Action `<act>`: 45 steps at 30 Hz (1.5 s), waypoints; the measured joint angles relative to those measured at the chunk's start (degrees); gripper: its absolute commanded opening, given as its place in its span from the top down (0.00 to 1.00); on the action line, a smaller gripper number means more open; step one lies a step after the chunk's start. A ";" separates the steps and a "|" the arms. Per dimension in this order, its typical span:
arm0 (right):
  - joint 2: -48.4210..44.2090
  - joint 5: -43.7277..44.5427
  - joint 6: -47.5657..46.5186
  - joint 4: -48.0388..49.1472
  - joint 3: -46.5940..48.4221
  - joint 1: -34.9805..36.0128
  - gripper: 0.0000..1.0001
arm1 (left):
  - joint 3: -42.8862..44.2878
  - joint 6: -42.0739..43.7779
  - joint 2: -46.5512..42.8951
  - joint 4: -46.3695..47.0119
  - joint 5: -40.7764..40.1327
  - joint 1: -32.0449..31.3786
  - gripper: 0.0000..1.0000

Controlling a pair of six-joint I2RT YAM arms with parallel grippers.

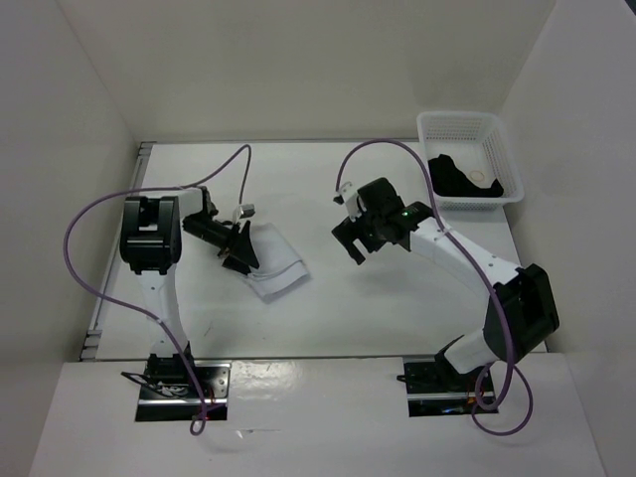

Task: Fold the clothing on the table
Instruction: Fold the skirt

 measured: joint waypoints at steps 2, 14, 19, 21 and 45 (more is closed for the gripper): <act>0.50 0.04 0.00 0.00 -0.07 0.00 0.02 | 0.87 0.02 0.74 -1.11 0.24 0.04 0.13; -5.79 0.04 0.00 -0.04 -0.46 -3.10 0.02 | 16.41 -6.69 -17.81 -1.09 -6.43 -0.70 0.00; -17.62 0.76 2.19 1.27 -2.27 -13.18 0.02 | 13.27 -19.80 -44.24 12.04 -16.70 2.32 0.00; -21.77 2.01 3.74 1.84 -2.91 -17.66 0.02 | 7.41 -24.13 -54.16 16.94 -22.14 4.59 0.00; -23.45 6.64 11.37 1.05 -7.61 -38.03 0.02 | -24.00 -34.05 -66.38 33.14 -48.85 12.76 0.00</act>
